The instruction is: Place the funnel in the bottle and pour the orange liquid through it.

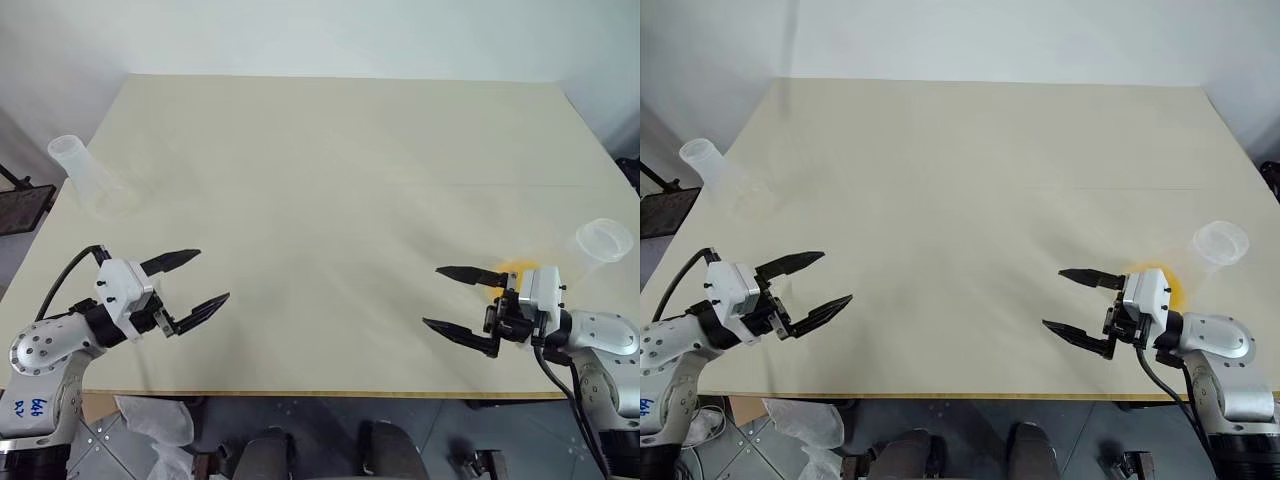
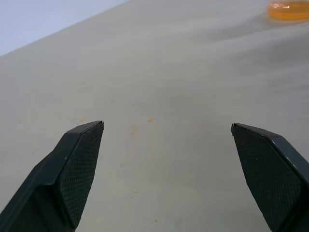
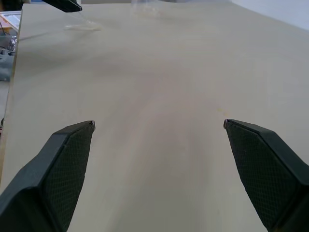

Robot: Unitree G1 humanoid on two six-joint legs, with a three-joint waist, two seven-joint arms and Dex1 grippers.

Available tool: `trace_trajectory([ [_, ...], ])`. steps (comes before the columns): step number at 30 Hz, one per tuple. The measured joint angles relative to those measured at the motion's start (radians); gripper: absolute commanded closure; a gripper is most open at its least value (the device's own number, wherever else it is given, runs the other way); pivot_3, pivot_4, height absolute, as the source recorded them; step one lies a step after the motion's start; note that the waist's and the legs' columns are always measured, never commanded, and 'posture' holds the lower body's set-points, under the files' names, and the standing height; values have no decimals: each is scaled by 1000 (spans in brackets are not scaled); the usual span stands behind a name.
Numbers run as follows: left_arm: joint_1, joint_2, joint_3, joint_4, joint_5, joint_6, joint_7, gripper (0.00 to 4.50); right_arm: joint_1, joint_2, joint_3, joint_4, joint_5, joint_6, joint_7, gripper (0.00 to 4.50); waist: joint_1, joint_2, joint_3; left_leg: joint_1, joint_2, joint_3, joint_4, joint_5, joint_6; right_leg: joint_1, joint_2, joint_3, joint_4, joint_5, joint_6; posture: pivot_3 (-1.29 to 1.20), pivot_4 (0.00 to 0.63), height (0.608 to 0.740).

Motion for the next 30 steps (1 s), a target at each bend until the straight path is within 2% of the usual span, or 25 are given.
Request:
trace_trajectory([
  [6, 24, -51, 43, -13, -10, 33, 102, 0, -58, 35, 33, 0, -5, 2, -10, 18, -4, 0, 0, 0, 1, 0, 0, 0, 0, 0, 0, 0, 0, 0, 0, 0, 150, 740],
  [11, 71, -137, 175, -17, -62, 142, 299, 0, -136, 129, 98, -37, -3, 45, -81, 18, -5, 0, 0, 1, 1, -1, 0, 0, 0, 0, 0, 0, 1, 0, 0, 0, 150, 740],
  [16, 164, -297, 350, -27, -96, 131, 487, 0, -239, 238, 172, -84, -4, 100, -181, 18, -4, 0, 0, 1, 2, -1, 0, 0, 0, 0, -1, 0, 1, 0, 0, 0, 150, 740],
  [21, 243, -401, 440, -33, -127, 95, 576, 0, -279, 277, 232, -95, -23, 115, -224, 18, 6, -3, -1, 0, 1, -3, 1, 0, 0, 1, -1, 0, 1, 0, 0, 0, 150, 740],
  [26, 255, -408, 447, -40, -148, 88, 598, 0, -284, 280, 237, -94, -33, 111, -222, 18, 10, -4, -2, 0, 0, -3, 1, 0, 0, 1, -1, 0, 0, 0, 0, 0, 150, 740],
  [30, 195, -362, 432, -37, -167, 117, 611, 0, -285, 277, 236, -81, -50, 105, -205, 18, 11, -4, -2, 0, 0, -3, 1, 0, 0, 1, 0, 0, 1, 0, 0, 0, 150, 740],
])
